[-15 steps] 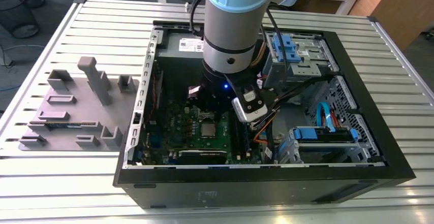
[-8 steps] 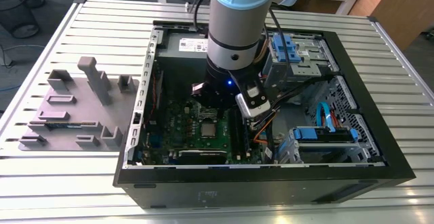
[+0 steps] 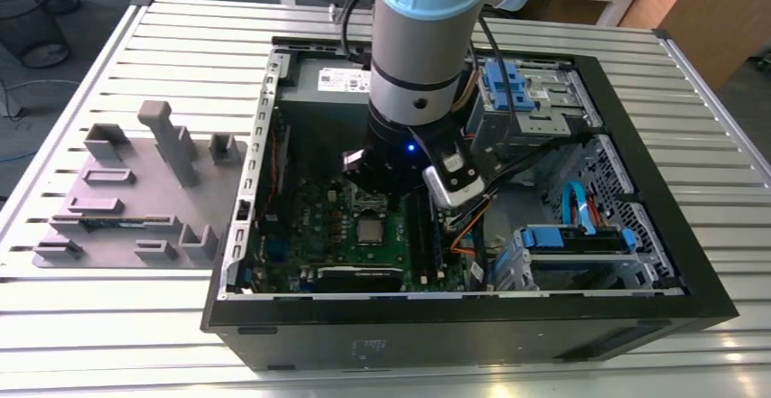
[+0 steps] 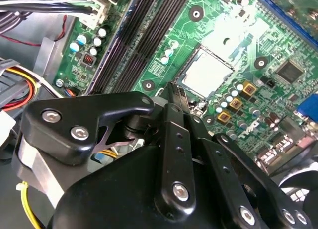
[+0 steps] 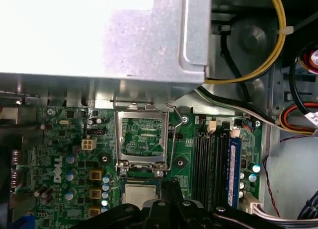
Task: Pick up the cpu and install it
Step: 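Close the cpu cover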
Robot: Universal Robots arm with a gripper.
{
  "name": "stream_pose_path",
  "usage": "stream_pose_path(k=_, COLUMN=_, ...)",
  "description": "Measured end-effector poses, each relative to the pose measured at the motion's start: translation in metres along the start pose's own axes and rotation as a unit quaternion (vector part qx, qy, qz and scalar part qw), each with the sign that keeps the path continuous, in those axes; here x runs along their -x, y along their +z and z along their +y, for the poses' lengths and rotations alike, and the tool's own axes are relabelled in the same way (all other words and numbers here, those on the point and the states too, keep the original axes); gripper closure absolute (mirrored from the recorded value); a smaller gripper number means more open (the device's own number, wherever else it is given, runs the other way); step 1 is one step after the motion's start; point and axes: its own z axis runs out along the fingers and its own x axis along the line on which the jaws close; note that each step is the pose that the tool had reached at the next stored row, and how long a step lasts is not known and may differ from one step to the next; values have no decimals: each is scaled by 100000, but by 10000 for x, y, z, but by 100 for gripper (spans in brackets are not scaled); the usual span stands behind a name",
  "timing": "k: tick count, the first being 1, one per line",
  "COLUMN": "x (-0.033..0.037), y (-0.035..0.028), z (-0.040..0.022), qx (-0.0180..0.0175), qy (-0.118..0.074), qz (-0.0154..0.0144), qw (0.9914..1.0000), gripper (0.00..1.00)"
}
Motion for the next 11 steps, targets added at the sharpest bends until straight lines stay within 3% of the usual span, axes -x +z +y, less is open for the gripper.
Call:
stream_pose_path(k=4, x=0, y=19, z=3, qx=67, qy=-1454, qz=-613, qw=99988, gripper=89)
stream_pose_path(k=11, x=0, y=42, z=14, qx=160, qy=-3696, qz=-1937, qw=99913, gripper=89)
